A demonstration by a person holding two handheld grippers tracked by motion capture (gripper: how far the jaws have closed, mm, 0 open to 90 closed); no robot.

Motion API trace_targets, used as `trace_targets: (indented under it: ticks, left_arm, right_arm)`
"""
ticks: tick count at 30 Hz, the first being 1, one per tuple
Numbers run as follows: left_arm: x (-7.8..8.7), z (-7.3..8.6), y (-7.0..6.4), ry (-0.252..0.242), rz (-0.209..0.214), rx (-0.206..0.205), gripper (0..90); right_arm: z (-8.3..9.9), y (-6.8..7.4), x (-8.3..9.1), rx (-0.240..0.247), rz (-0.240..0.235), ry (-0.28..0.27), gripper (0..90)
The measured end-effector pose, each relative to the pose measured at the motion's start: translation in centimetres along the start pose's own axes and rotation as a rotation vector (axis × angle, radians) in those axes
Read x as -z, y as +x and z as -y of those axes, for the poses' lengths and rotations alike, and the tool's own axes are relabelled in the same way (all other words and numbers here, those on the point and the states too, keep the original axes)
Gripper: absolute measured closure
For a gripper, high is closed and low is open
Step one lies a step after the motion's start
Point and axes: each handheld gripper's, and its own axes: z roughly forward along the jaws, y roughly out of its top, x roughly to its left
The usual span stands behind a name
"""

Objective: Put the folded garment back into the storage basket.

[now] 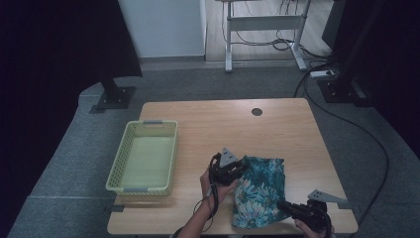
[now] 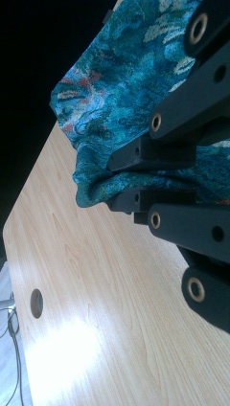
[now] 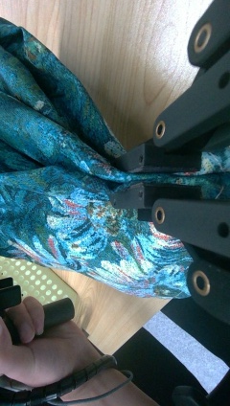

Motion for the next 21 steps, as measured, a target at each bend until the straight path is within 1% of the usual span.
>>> trace_targets:
  ticks: [13,18,21]
  left_arm:
    - [0.9,-1.0,0.2,-0.009,-0.007,-0.007,81.7]
    - [1.2,-1.2,0.2,-0.013,-0.011,-0.011,81.7]
    - [1.3,-1.2,0.3,-0.016,-0.012,-0.007,81.7]
  right_arm:
    - [-0.6,0.5,0.0,0.002,-0.006,-0.021,84.1]
    - [-0.8,0.8,0.0,0.011,-0.007,-0.031,84.1]
    - [-0.9,1.0,0.0,0.018,-0.008,-0.032,84.1]
